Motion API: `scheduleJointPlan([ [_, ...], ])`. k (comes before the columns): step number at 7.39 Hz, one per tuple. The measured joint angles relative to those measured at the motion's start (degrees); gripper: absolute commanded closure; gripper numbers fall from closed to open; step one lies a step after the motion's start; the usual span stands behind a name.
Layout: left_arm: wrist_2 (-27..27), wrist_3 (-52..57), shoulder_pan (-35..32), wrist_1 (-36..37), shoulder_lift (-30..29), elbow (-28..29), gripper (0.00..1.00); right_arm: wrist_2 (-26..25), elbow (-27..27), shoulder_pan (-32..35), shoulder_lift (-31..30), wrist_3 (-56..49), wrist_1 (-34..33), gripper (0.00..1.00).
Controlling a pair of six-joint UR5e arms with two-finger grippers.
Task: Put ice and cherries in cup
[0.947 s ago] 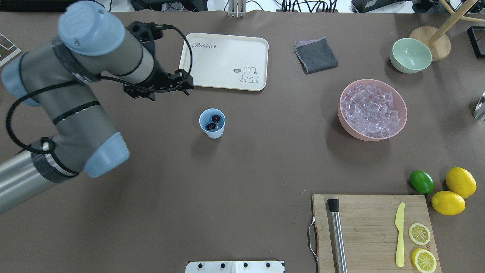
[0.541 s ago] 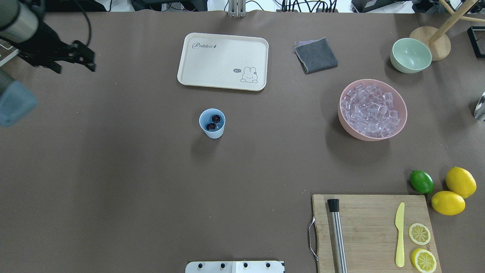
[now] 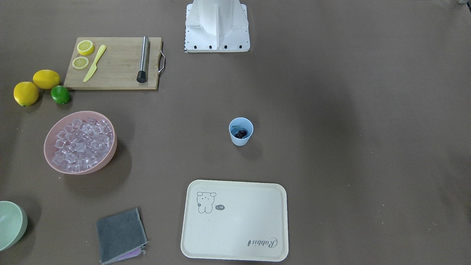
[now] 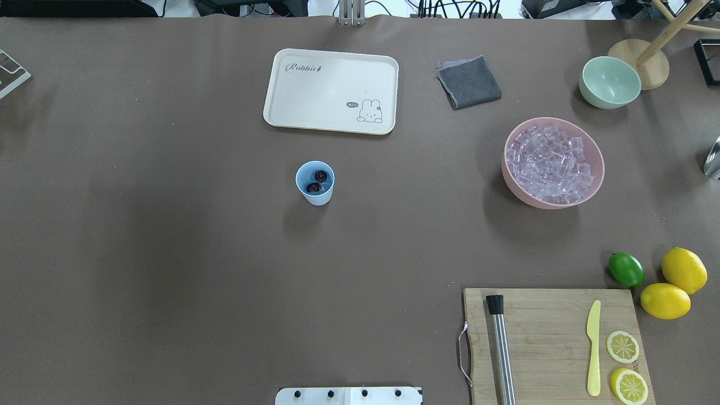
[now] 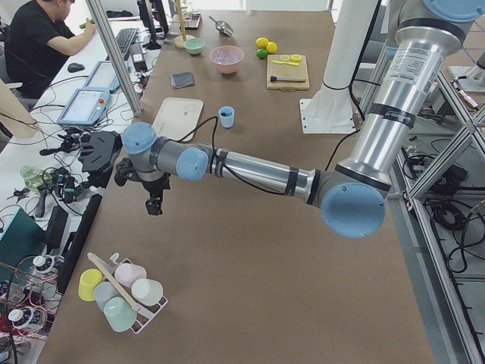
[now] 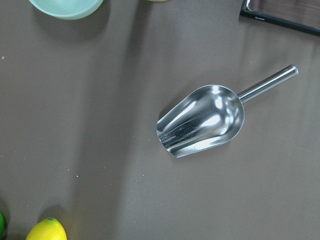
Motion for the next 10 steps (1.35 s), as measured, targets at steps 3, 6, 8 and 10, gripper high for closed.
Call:
scheduleJointPlan([
  [3,0.00,3.68,-4.25,-2.10,4.40,0.97,0.02,-0.23,0.03,0.10,-0.32,0.03,0.00,0.00],
  [6,0.26,0.81,-5.54,-2.35,10.04,-5.30,0.02,-0.34,-0.09,0.03,-0.54,0.01,0.00,0.00],
  [8,0.27,0.34,-5.38,-2.56,11.16,-6.86,0.02,-0.36,-0.16,0.02,-0.81,0.07,0.00,0.00],
  [10,0.35,0.39,-5.20,-2.58,11.00,-6.51,0.02,-0.46,-0.22,0.02,-1.50,0.03,0.00,0.00],
])
